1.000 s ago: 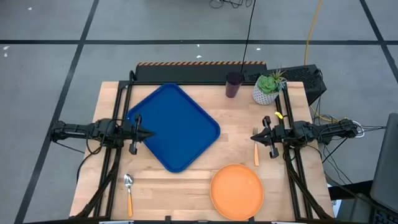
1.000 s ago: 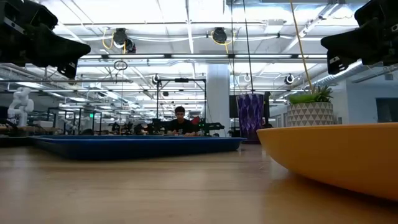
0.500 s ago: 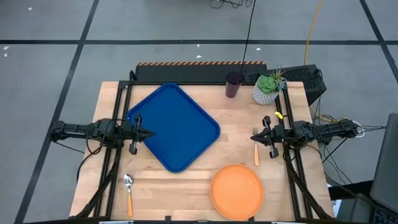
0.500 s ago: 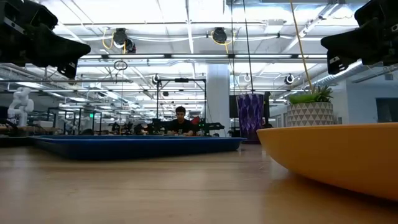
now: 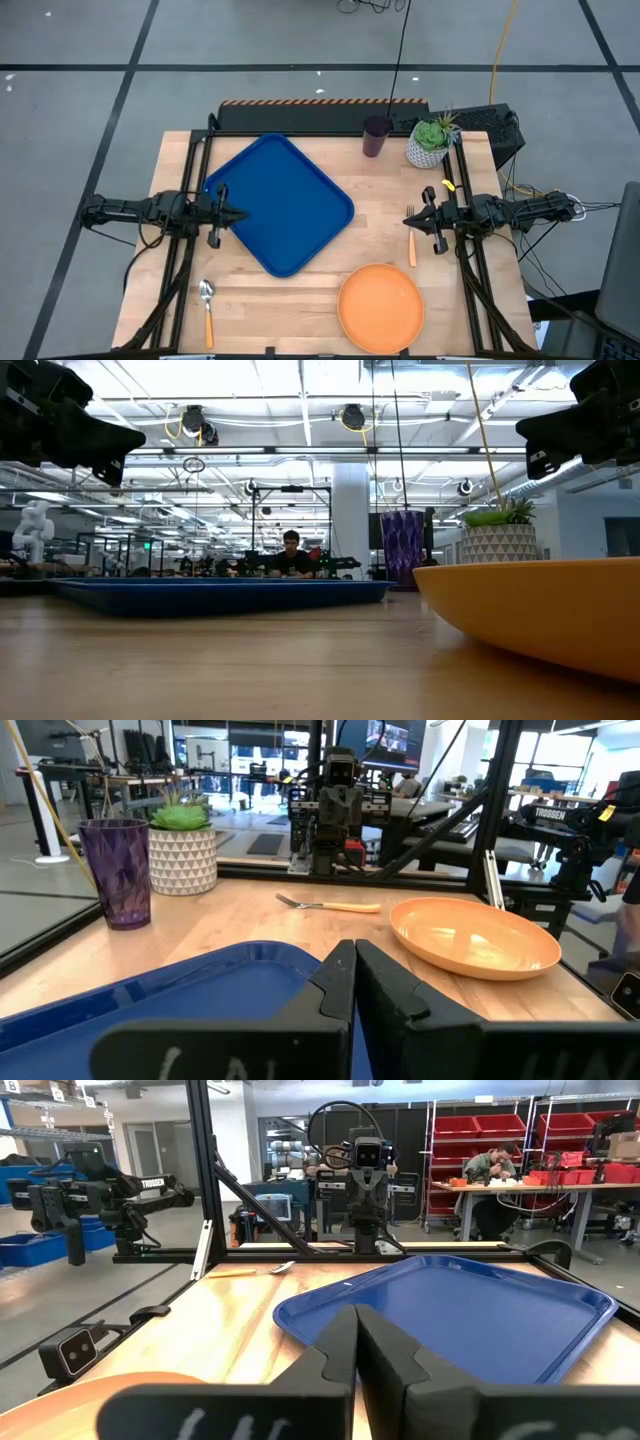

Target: Pick and place plate/cup/fork/spoon on tray

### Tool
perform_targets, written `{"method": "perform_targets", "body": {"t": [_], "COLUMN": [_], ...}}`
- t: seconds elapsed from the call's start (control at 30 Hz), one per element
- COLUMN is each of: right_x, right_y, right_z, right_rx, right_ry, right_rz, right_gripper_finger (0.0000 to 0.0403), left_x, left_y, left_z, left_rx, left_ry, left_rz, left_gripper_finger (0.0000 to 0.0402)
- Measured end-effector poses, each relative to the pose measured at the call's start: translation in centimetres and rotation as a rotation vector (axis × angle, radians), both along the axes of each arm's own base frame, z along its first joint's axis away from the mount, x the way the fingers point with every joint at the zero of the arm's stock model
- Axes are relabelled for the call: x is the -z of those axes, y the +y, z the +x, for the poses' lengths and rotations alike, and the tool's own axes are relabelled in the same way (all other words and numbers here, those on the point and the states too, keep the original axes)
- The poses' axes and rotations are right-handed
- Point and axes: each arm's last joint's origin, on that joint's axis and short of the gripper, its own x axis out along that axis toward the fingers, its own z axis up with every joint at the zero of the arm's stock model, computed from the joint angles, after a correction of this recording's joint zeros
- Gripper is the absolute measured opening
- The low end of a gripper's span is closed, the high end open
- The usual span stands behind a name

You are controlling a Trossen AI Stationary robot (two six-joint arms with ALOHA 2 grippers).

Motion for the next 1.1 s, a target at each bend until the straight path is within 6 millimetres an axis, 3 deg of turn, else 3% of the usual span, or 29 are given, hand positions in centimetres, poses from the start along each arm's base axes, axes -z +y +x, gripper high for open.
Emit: {"method": "perform_targets", "body": {"t": [0.4,0.5,0.73,0.93,1.1], "right_x": [-0.5,-0.9,-3.8,-4.5,-4.9], "right_y": [0.0,0.0,-0.2,-0.3,-0.5], "right_z": [0.0,-0.1,-1.0,-1.4,-1.5], "right_rx": [0.000,0.000,-0.030,-0.031,0.049], "right_ry": [-0.049,-0.095,-0.393,-0.471,-0.526], "right_rz": [0.009,0.018,0.189,0.189,0.179], "right_gripper_finger": [0.0000,0.0000,0.0000,0.0000,0.0000], "left_x": [-0.1,-1.0,-4.6,-5.0,-5.8], "left_y": [0.0,0.0,0.1,0.1,0.3], "left_z": [0.0,-0.1,-1.2,-1.4,-1.8], "left_rx": [0.000,-0.004,-0.008,0.017,-0.048], "left_ry": [-0.010,-0.105,-0.497,-0.540,-0.597], "left_rz": [0.007,0.045,-0.014,-0.105,-0.024], "left_gripper_finger": [0.0015,0.0015,0.0015,0.0015,0.0015]}}
